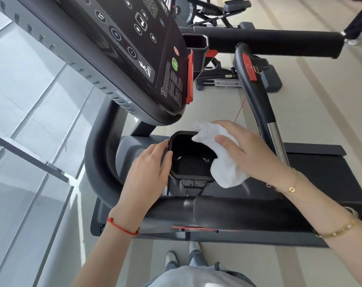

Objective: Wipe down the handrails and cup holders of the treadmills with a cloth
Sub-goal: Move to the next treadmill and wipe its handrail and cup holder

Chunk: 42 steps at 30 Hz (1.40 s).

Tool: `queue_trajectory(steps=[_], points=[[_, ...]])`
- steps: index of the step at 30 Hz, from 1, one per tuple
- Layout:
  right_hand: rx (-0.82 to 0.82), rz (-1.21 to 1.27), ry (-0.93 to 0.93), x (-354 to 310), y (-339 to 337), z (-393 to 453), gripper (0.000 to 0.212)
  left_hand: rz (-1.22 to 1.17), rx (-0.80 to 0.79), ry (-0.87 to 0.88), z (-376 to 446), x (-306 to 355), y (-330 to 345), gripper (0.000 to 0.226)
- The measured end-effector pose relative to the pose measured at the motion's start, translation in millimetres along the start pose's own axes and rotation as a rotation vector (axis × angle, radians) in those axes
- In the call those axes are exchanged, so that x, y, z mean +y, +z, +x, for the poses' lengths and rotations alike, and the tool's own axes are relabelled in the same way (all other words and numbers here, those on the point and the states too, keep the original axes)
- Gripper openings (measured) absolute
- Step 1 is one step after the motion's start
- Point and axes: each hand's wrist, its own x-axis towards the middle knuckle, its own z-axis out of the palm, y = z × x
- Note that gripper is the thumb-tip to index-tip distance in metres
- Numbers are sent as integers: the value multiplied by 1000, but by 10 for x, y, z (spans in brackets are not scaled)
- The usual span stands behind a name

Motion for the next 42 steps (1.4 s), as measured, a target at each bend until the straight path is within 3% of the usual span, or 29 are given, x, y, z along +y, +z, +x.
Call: queue_trajectory(steps=[4,9,15,18,23,32,36,39,42], points=[[-244,-58,-100,-250,53,-286,37,-46,6,31,-59,-81,-94,37],[-429,-457,-58,-518,419,-159,32,-81,25,36,-163,-121,-106,34],[-507,-478,-89,-347,165,-223,30,-60,-8,32,-241,-128,-94,36],[-466,-424,-150,-225,18,-318,32,-46,-9,30,-236,-119,-96,37],[-470,-590,-162,-359,307,-111,40,-20,-17,29,-235,-94,-77,38],[-382,-248,-251,-98,115,-300,25,14,7,18,-204,-60,-83,40],[-180,-212,-442,-3,41,-282,24,42,18,8,-124,-11,-47,42],[49,-112,-317,56,-1,-117,28,64,36,-14,-44,8,8,43],[77,-115,-193,29,96,176,31,69,57,-41,22,29,60,44]])
